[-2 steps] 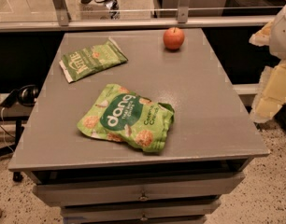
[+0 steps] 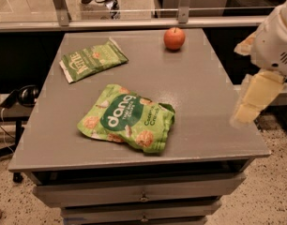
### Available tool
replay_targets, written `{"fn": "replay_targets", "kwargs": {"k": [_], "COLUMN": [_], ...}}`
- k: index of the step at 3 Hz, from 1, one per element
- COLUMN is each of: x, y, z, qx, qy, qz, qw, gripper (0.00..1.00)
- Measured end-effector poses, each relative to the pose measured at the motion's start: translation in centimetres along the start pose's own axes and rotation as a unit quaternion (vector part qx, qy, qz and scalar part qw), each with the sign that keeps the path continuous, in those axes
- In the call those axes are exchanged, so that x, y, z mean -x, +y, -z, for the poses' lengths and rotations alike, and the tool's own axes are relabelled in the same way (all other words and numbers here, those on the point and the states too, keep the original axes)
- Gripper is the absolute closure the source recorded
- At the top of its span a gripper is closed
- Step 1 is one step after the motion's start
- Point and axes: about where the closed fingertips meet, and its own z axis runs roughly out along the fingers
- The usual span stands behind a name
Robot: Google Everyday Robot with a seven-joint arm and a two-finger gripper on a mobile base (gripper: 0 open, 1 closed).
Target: Move green rice chip bag near apple
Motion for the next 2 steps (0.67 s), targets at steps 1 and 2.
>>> {"fn": "replay_targets", "kwargs": {"k": [1,2], "x": [2.2,5.0], "y": [1.1,1.9], "z": [-3.3,-6.9], "qx": [0.02,0.037], "qy": [-0.032,-0.079], "qz": [-0.037,-0.091], "qw": [0.9986,0.992], "gripper": [0.0,0.0]}}
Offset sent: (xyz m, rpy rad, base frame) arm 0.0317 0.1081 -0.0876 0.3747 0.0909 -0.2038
